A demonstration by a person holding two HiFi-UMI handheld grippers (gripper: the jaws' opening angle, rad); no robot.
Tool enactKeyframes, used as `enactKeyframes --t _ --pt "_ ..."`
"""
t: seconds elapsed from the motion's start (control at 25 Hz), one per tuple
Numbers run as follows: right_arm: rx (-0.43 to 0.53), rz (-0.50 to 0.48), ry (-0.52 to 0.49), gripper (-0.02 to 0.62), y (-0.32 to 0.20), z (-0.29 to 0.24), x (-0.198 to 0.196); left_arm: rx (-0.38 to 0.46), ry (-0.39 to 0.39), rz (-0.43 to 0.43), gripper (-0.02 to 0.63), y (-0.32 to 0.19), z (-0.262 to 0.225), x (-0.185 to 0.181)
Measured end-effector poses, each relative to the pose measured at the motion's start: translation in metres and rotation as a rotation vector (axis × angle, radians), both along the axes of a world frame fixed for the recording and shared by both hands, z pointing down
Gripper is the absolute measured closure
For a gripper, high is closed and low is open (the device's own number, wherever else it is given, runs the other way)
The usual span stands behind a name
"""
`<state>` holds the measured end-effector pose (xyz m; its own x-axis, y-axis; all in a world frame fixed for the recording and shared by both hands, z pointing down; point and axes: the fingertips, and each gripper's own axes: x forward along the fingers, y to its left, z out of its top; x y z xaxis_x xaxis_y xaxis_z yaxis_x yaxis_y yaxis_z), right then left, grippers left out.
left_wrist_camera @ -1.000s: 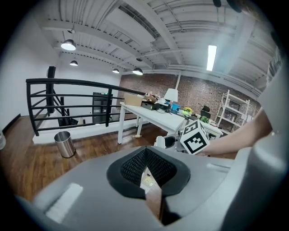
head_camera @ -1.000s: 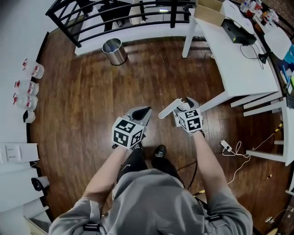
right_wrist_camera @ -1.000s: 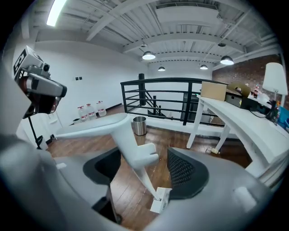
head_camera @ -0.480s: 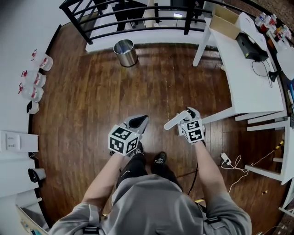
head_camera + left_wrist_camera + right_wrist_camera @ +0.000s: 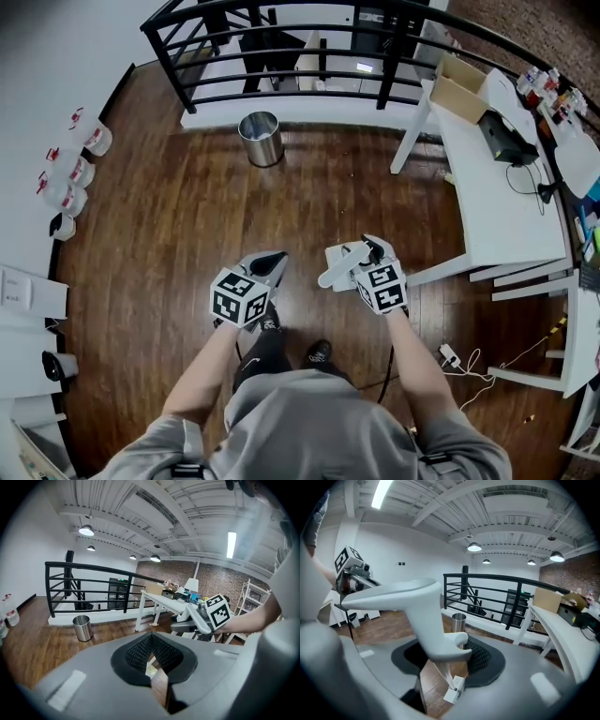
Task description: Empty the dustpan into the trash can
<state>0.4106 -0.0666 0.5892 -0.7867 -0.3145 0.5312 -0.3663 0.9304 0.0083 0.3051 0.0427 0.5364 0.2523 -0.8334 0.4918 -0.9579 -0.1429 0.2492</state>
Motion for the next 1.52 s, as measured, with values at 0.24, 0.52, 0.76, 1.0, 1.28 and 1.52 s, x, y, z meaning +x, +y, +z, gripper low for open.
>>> enactKeyframes --t 0.24,0.52,0.76,1.0,1.28,1.52 --pt "0.06 -0.117 -0.019 0.397 0.01 -0.06 -0.077 0.066 0.013 -0.02 0.606 -0.012 -0.019 -0.064" --pt "0.129 -0.234 -0.014 0.397 0.023 -0.123 -0.172 0.136 0.015 -0.024 0.606 -0.021 -0.045 -0.161" --pt "0.156 -0.237 -0.067 0.397 0.009 -0.167 -0.252 0.171 -0.005 -0.045 0.606 -0.03 -0.054 -0.245" --pt "0.142 -0.29 -0.106 0.397 -0.023 -0.206 -0.332 0.181 -0.003 -0.1 0.606 -0.056 -0.059 -0.307" --pt "0.116 -0.374 -0.149 0.397 -0.081 -0.243 -0.437 0.161 -0.032 -0.16 0.606 -0.102 -0.048 -0.384" --pt "0.12 -0.455 -0.169 0.397 -0.124 -0.258 -0.513 0.132 -0.019 -0.225 0.606 -0.138 -0.039 -0.429"
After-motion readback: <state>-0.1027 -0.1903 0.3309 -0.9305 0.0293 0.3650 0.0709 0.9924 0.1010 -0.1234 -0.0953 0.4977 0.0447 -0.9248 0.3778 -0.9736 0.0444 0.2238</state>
